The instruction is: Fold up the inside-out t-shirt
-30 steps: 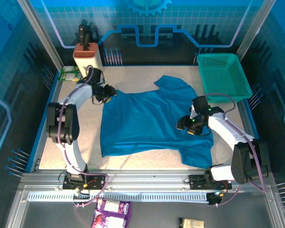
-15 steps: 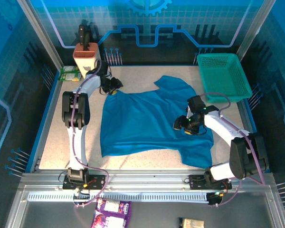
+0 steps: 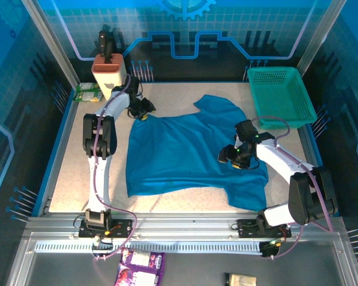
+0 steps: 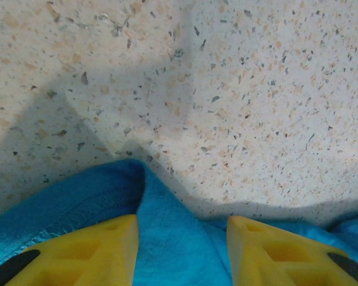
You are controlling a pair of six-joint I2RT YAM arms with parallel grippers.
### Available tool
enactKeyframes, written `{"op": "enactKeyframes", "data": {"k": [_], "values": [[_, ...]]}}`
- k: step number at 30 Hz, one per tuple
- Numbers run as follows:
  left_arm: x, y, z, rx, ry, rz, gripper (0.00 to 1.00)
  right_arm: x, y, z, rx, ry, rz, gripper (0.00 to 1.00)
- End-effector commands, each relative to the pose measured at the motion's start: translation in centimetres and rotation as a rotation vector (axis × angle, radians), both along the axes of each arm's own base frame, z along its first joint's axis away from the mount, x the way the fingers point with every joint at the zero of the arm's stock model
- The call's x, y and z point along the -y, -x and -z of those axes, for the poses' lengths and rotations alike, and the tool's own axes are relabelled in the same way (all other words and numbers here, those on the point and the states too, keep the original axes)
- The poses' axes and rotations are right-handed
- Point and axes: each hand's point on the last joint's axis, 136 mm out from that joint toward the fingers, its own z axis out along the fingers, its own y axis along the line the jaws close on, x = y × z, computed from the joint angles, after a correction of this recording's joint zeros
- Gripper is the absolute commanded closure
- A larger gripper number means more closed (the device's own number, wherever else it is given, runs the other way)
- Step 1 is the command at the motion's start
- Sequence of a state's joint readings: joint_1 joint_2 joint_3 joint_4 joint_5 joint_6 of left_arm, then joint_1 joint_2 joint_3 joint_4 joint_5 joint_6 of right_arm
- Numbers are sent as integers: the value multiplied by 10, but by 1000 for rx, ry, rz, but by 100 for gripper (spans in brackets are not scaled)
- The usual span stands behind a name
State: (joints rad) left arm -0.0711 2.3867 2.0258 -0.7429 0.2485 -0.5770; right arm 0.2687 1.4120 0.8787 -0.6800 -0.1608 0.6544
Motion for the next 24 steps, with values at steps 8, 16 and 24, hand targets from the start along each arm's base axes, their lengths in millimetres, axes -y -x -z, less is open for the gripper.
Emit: {"op": "enactKeyframes", "data": {"k": [8,16,24], "values": [[-5,1,6,-28,-113,17,53,1,9,2,-6,20,5,38],[6,-4,10,-26,-81,25,73,4,11,0,-2,46,-6,38],[6,-10,-50,105,-94,28,100,4,10,1,2,51,-8,38]]}}
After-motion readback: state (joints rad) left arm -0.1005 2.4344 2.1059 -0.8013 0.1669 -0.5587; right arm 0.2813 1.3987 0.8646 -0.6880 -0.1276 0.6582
